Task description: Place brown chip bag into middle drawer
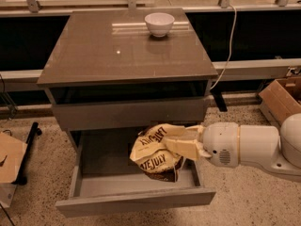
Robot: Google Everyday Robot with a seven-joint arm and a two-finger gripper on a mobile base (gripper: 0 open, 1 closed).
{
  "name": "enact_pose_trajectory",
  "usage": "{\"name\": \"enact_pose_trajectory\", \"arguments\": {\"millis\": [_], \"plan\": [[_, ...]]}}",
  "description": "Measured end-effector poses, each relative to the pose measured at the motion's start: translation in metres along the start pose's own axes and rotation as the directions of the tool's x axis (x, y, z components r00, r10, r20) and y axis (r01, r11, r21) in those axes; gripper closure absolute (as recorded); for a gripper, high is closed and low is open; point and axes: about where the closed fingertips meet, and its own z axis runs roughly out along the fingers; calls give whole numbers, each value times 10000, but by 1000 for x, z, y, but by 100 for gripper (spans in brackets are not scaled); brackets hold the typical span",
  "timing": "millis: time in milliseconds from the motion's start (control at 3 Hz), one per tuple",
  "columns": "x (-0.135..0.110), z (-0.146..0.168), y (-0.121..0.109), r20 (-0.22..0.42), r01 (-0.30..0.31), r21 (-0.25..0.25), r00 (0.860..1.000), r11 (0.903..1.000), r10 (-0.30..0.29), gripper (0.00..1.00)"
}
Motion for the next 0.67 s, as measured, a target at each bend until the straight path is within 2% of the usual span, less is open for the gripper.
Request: {"name": "enact_pose_trajectory", "arguments": {"millis": [333, 667], "plan": [[-2, -1, 5, -1, 49, -44, 10000, 10000, -49, 100], [-14, 7, 0, -96, 583, -17, 9983, 9983, -583, 100]]}}
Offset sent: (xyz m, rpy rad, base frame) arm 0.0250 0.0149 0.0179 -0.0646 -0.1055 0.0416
